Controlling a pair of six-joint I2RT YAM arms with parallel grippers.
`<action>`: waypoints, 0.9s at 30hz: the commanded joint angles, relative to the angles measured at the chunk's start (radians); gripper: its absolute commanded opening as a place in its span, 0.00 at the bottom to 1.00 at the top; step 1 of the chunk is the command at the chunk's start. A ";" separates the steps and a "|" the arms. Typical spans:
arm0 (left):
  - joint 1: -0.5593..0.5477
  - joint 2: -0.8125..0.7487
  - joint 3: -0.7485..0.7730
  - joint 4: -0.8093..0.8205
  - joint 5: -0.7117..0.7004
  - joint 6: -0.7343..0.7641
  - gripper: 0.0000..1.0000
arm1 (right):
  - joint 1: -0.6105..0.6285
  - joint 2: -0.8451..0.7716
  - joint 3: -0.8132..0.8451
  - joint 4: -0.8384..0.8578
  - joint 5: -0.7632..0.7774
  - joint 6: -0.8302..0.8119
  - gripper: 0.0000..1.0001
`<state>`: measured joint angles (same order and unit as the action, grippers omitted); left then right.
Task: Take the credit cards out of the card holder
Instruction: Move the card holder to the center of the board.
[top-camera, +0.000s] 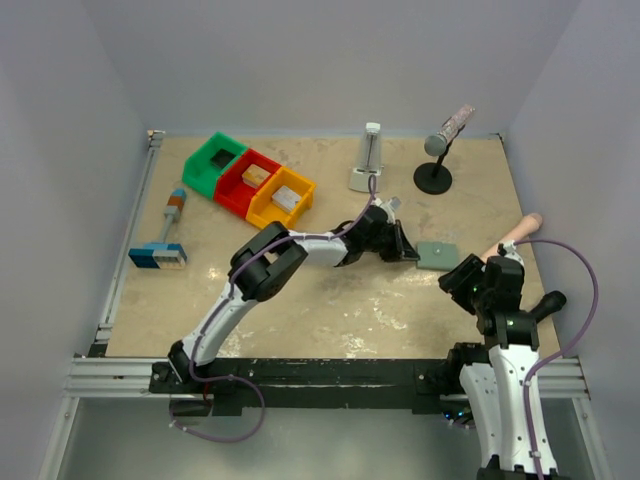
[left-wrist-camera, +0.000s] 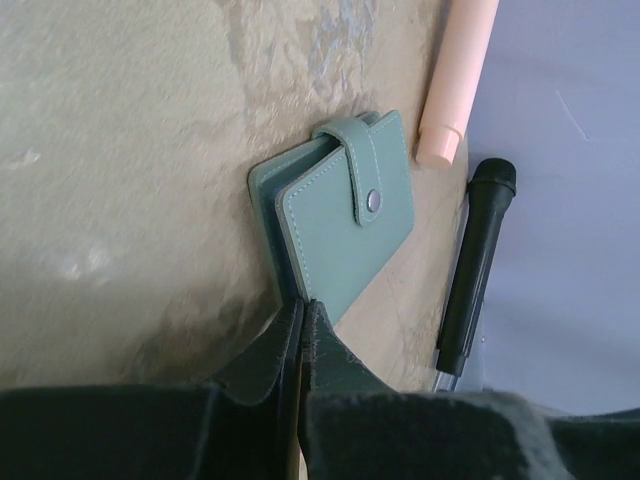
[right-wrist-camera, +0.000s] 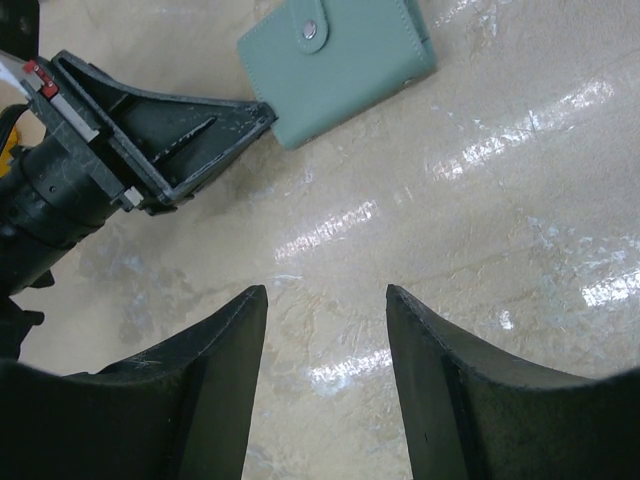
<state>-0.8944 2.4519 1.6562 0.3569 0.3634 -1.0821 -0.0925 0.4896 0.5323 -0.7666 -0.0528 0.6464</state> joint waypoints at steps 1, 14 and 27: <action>0.032 -0.160 -0.120 0.080 0.023 0.016 0.00 | -0.001 -0.022 0.001 0.018 -0.022 -0.014 0.56; 0.100 -0.715 -0.906 0.091 -0.043 0.169 0.00 | 0.086 -0.007 -0.011 0.122 -0.306 -0.154 0.57; 0.152 -1.070 -1.262 -0.064 -0.132 0.281 0.00 | 0.520 0.132 0.058 0.089 -0.259 -0.186 0.63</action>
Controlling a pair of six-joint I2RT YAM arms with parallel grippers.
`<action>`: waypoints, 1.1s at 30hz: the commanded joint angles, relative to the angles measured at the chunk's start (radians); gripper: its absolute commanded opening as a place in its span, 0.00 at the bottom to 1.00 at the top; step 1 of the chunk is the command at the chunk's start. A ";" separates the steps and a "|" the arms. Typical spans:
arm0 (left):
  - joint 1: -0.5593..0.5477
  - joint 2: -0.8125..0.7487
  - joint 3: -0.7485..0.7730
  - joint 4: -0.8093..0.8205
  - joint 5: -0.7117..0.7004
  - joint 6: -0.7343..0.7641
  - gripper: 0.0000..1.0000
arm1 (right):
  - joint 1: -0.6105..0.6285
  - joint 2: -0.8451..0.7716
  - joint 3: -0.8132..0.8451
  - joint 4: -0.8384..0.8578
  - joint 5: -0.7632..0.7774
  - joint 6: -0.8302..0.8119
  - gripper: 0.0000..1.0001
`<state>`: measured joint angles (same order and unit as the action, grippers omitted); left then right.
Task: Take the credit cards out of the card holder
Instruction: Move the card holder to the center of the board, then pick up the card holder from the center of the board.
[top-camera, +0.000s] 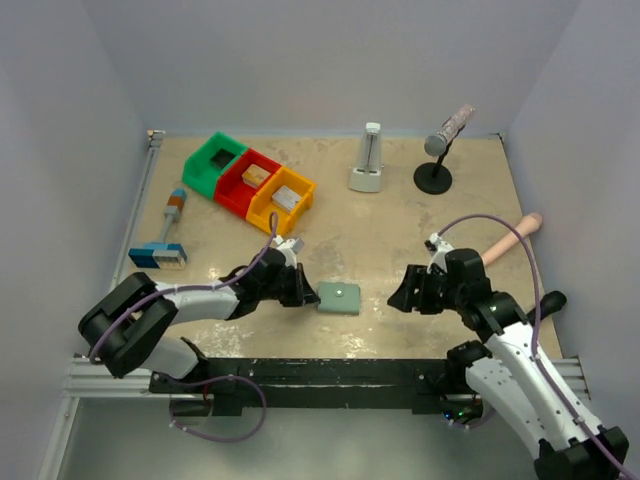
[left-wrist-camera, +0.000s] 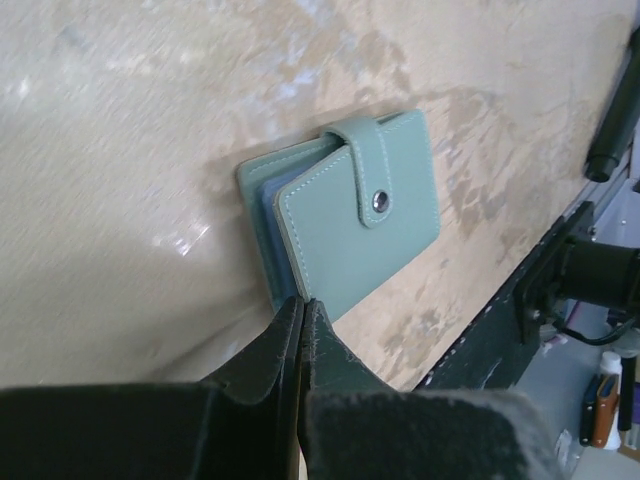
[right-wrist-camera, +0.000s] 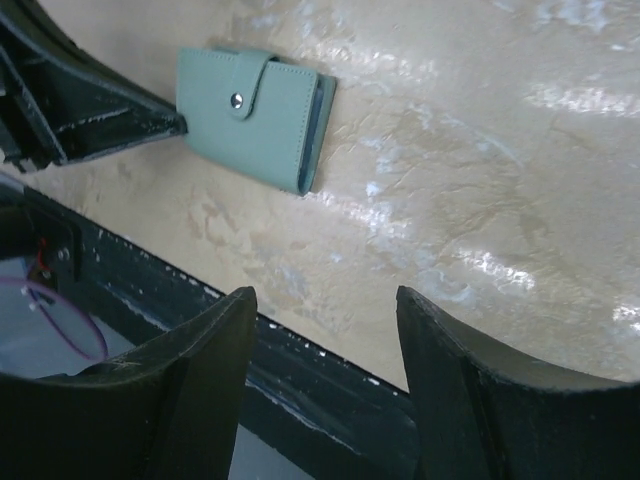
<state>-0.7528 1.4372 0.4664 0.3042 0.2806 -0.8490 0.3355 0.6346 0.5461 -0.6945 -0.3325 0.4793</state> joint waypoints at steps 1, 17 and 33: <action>0.010 -0.067 -0.087 -0.005 -0.055 0.050 0.00 | 0.120 -0.009 0.041 0.016 0.039 -0.013 0.65; -0.005 0.020 0.236 -0.341 0.032 0.363 0.00 | 0.319 0.405 0.224 0.203 0.108 -0.087 0.71; 0.029 -0.026 0.412 -0.627 -0.377 0.213 0.62 | 0.318 0.304 0.143 0.254 0.280 -0.064 0.72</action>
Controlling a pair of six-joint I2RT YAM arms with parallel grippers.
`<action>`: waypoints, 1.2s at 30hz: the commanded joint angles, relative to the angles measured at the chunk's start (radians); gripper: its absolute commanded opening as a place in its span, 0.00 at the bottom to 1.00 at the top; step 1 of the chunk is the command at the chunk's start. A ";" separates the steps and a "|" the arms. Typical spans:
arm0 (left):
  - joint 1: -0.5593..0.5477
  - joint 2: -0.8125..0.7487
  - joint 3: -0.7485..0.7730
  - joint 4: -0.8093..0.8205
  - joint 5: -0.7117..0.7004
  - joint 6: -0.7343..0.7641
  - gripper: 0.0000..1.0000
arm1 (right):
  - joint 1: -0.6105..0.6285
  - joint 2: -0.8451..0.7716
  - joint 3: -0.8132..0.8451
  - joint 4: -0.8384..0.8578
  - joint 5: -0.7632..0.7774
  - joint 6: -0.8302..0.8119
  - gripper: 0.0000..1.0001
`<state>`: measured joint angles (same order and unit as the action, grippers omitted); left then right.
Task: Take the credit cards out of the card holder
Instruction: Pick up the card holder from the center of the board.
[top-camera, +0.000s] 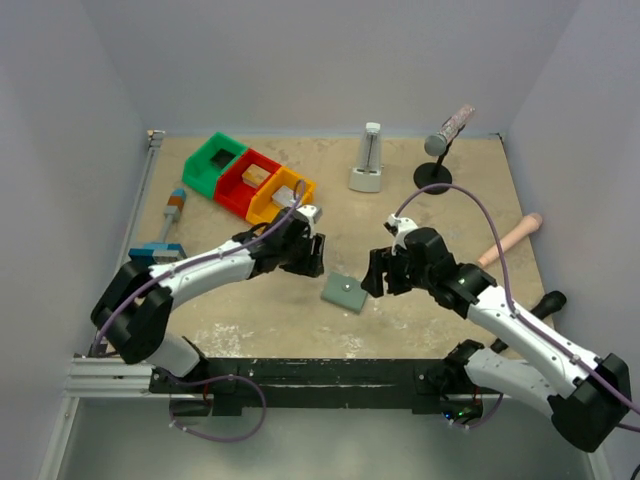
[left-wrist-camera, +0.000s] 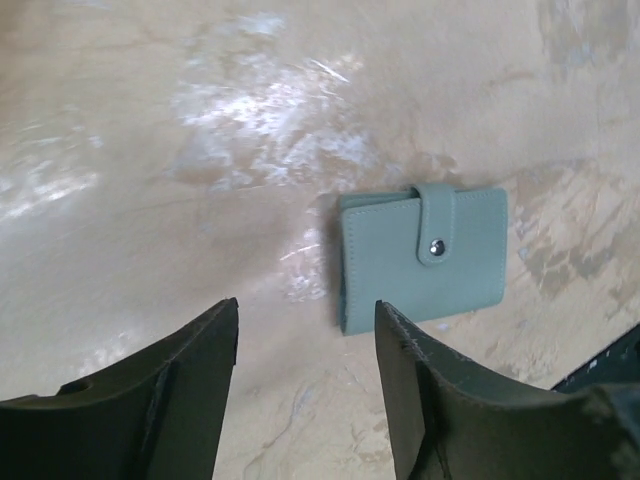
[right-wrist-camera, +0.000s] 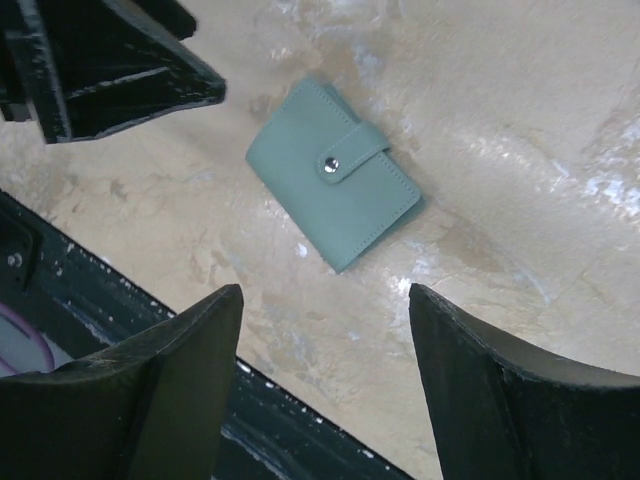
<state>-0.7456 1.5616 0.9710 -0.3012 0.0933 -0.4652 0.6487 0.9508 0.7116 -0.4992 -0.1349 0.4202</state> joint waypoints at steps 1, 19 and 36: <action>0.023 -0.200 -0.159 0.017 -0.190 -0.234 0.63 | 0.006 -0.001 -0.034 0.101 0.058 -0.004 0.70; -0.147 -0.138 -0.427 0.347 -0.050 -0.492 0.00 | -0.011 0.489 0.146 0.100 0.259 0.226 0.31; -0.135 0.031 -0.276 0.266 -0.032 -0.447 0.00 | 0.015 0.514 0.011 0.200 0.210 0.290 0.32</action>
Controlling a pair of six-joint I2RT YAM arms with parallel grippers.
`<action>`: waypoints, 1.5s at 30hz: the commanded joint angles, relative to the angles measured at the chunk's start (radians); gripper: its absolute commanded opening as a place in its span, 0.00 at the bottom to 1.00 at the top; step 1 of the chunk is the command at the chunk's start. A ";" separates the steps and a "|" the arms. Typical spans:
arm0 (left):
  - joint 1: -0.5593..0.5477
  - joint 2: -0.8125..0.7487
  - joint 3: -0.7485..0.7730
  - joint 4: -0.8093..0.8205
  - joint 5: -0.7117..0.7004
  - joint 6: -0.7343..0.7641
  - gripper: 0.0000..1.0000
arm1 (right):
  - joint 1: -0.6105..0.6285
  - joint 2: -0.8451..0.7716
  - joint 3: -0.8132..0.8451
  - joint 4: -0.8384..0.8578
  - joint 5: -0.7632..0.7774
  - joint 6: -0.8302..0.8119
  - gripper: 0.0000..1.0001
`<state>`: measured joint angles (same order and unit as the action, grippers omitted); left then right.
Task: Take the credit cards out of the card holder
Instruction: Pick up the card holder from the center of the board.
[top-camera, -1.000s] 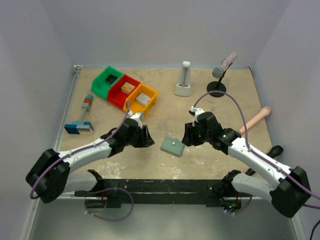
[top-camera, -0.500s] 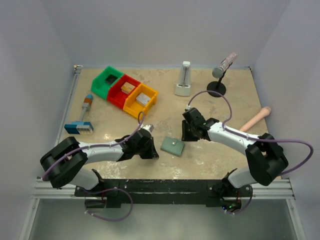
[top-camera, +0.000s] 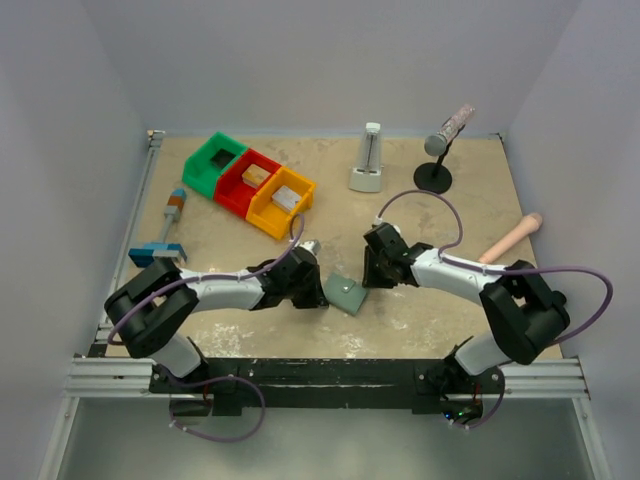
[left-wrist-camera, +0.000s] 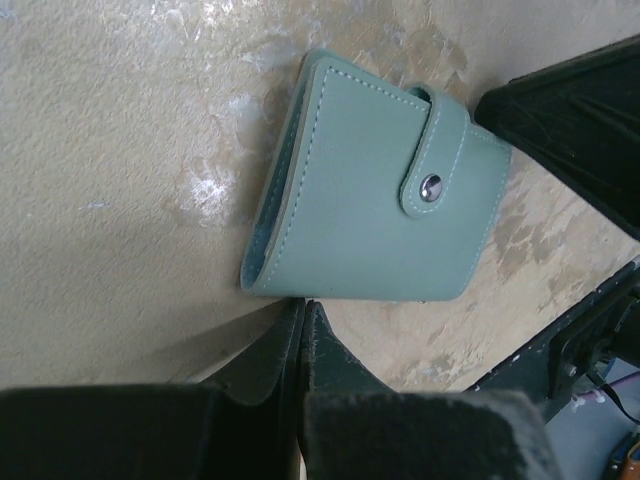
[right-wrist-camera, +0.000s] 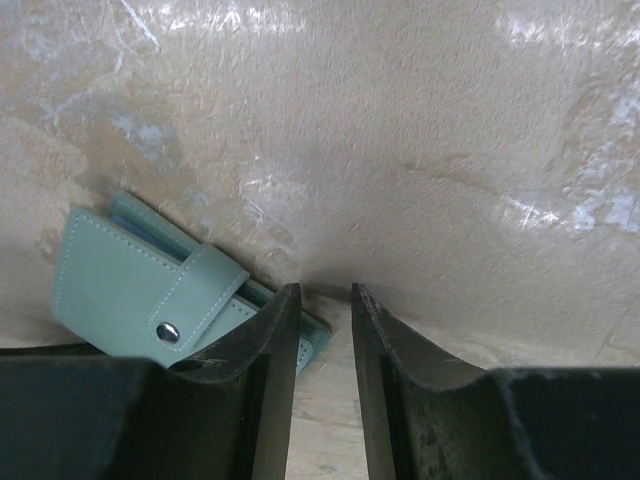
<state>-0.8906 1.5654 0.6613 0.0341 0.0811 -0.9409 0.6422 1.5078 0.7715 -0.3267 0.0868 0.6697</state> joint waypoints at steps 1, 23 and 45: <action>0.015 0.031 0.040 -0.075 -0.020 0.028 0.00 | 0.025 -0.053 -0.063 0.029 -0.012 0.047 0.32; 0.136 0.107 0.152 -0.146 0.029 0.100 0.00 | 0.166 -0.259 -0.230 -0.038 0.068 0.212 0.33; 0.111 -0.104 -0.127 0.108 0.105 0.033 0.00 | 0.163 -0.357 -0.400 0.471 -0.180 0.366 0.65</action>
<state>-0.7647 1.4727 0.5476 0.0814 0.1627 -0.9062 0.8043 1.1191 0.3965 -0.0200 -0.0486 0.9768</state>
